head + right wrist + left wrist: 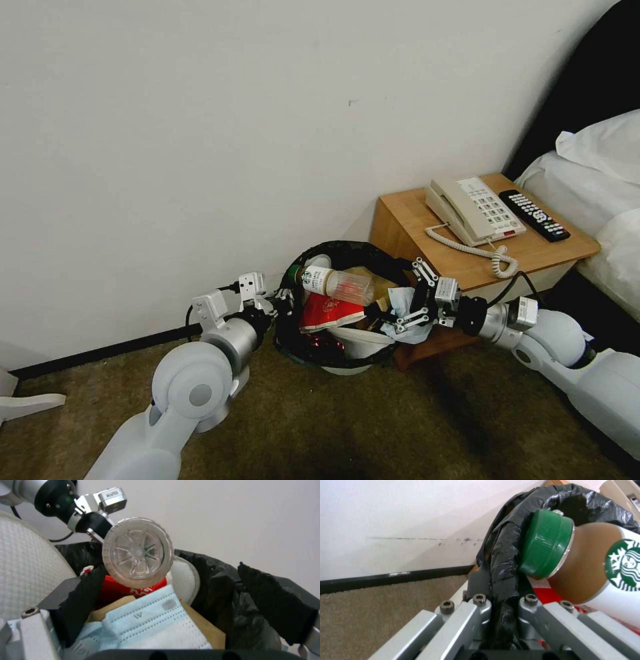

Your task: Pick up the trash bin, then pick up the garbage from the floor and place it into the trash bin.

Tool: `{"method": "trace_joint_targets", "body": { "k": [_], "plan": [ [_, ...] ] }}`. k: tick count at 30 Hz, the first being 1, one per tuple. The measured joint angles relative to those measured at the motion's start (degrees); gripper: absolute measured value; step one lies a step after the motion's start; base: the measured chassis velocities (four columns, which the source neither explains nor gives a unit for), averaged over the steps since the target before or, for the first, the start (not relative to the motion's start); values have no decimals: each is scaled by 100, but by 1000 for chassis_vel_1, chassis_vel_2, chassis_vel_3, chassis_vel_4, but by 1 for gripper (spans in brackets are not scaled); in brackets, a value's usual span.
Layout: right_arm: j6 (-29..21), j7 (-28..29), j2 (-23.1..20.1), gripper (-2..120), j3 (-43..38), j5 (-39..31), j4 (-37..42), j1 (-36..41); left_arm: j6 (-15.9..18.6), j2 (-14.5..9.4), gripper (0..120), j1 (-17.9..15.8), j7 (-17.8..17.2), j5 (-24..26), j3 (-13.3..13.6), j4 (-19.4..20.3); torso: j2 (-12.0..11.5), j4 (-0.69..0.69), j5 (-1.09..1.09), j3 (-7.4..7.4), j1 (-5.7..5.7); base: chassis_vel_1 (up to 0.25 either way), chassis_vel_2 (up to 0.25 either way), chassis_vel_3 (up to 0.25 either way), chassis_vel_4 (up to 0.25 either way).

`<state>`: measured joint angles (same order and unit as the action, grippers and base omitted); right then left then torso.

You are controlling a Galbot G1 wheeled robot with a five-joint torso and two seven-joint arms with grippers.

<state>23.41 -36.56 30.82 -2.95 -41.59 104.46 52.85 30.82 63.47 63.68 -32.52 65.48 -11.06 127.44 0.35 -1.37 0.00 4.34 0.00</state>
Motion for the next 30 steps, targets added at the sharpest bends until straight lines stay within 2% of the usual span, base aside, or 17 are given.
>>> {"method": "trace_joint_targets", "body": {
  "k": [16, 30],
  "plan": [
    [-67, 122, -154, 100, -486, -210, 644, 88, 0, 49, 4, 21, 3, -55, -9, -64, 0, 0, 0, 0, 0, 0, 0, 0, 0],
    [-130, 224, -176, 100, -533, -284, 827, 2, -1, 111, 4, 22, 31, -131, 45, -164, 0, 0, 1, -1, 0, 0, 0, 0, 0]
  ]
}}
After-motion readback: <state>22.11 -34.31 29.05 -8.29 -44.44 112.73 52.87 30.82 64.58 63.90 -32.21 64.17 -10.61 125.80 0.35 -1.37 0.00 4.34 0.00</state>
